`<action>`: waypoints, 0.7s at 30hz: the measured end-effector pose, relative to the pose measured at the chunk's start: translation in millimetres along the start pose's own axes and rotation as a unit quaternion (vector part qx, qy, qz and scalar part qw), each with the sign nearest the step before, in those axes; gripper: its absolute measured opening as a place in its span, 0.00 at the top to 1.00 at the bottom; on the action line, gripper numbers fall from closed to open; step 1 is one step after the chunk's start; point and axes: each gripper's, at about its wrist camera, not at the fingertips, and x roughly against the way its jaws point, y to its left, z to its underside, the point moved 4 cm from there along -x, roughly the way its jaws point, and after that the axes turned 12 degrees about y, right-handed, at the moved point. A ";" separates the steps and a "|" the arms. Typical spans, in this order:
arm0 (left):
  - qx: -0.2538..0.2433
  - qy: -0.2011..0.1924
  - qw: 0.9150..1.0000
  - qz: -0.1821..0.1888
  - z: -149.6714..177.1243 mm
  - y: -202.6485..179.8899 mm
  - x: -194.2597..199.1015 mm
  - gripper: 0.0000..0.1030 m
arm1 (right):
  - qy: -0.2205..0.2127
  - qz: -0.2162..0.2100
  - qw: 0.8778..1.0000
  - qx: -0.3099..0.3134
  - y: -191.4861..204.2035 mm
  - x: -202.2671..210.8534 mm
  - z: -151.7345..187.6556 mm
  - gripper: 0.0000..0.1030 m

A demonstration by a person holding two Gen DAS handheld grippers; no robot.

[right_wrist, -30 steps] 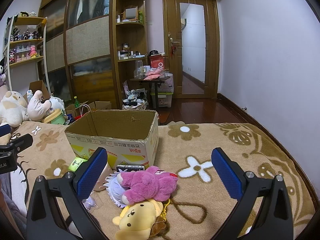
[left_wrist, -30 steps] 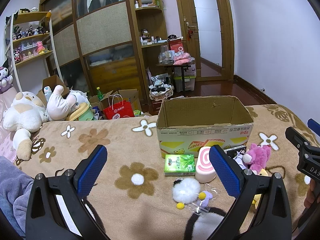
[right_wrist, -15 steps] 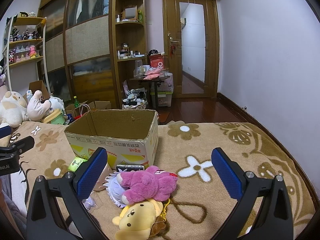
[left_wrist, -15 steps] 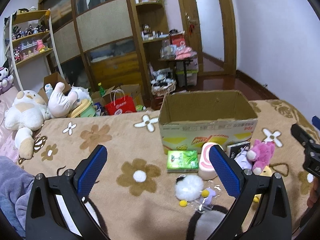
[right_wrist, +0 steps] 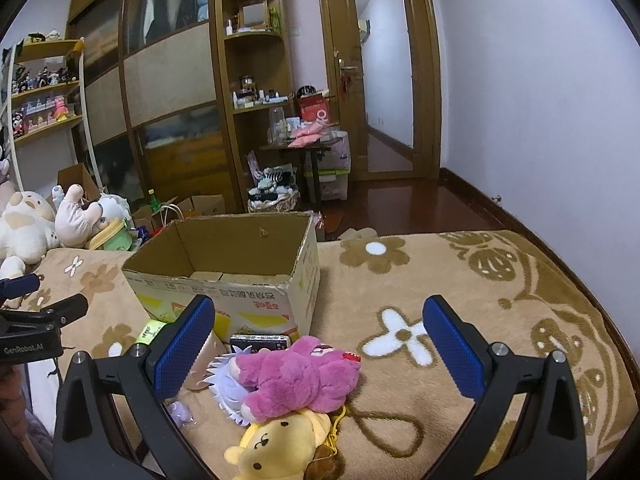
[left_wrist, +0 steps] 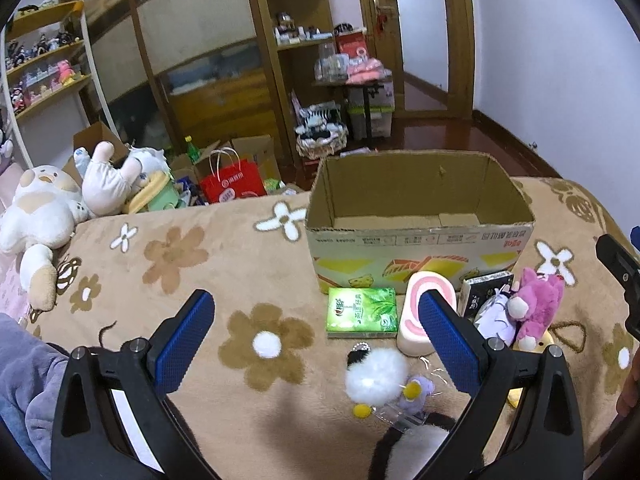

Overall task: Organize soft objects
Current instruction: 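Lower the left gripper to the white pom-pom while the right gripper approaches the pink bear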

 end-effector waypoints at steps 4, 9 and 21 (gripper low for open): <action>0.001 0.029 1.000 0.002 -2.7 -6.4 -16.6 0.02 | 0.018 -0.004 1.000 -0.002 0.7 -13.9 0.7 0.00; 0.002 0.068 0.998 0.007 0.1 -11.8 -38.8 0.02 | 0.040 -0.005 0.999 0.009 6.2 -31.4 2.2 0.00; -0.025 0.159 0.987 0.026 13.6 -33.0 -90.4 0.02 | 0.102 -0.009 0.995 0.024 11.6 -78.5 19.3 0.00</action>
